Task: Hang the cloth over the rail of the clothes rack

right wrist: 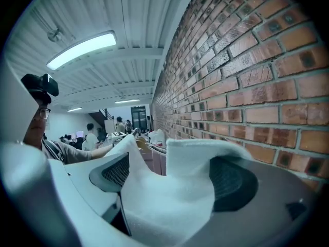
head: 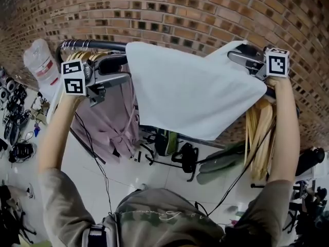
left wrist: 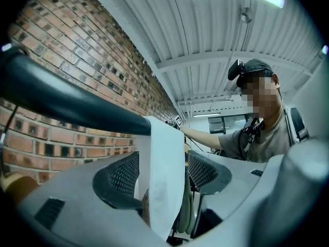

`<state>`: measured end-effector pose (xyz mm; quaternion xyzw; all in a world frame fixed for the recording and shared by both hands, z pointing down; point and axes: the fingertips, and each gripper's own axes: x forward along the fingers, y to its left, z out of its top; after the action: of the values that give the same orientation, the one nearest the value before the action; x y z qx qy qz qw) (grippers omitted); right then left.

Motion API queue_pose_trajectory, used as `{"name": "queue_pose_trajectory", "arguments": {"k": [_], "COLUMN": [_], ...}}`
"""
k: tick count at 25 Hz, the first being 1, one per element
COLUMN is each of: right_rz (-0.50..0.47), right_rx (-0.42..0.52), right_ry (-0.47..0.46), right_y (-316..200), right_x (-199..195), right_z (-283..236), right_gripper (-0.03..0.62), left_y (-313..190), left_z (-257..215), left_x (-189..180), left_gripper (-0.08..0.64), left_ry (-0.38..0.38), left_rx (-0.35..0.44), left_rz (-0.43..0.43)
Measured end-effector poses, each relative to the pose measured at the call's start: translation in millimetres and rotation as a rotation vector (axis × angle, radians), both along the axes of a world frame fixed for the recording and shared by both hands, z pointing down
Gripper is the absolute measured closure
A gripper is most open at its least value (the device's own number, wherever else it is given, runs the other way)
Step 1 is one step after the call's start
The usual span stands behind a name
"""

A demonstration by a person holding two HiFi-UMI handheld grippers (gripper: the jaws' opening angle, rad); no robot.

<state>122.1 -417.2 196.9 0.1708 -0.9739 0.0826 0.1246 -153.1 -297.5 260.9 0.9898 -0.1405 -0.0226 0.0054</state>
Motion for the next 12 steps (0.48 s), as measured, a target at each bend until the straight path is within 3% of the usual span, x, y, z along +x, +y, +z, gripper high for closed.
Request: {"name": "queue_pose_trajectory", "arguments": {"k": [9,10,12], "right_rz": [0.016,0.016,0.013], "right_rx": [-0.010,-0.024,-0.049], "right_ry": [-0.022,-0.036,-0.069], "right_y": [-2.0,-2.5,-3.2], "right_x": [2.2,0.5,-1.9], "right_z": [-1.8,-3.5,-7.1], "right_gripper": [0.118,0.118,0.120], "left_y": [2.7,1.3,-3.0], "left_z": [0.3,-0.5,-3.3], "left_x": [25.5,24.6,20.9], "left_gripper": [0.268,0.305,0.498], "left_ry": [0.027,0.031,0.046], "left_rx": [-0.017,-0.018,-0.026], "left_rz": [0.100,0.094,0.077]}}
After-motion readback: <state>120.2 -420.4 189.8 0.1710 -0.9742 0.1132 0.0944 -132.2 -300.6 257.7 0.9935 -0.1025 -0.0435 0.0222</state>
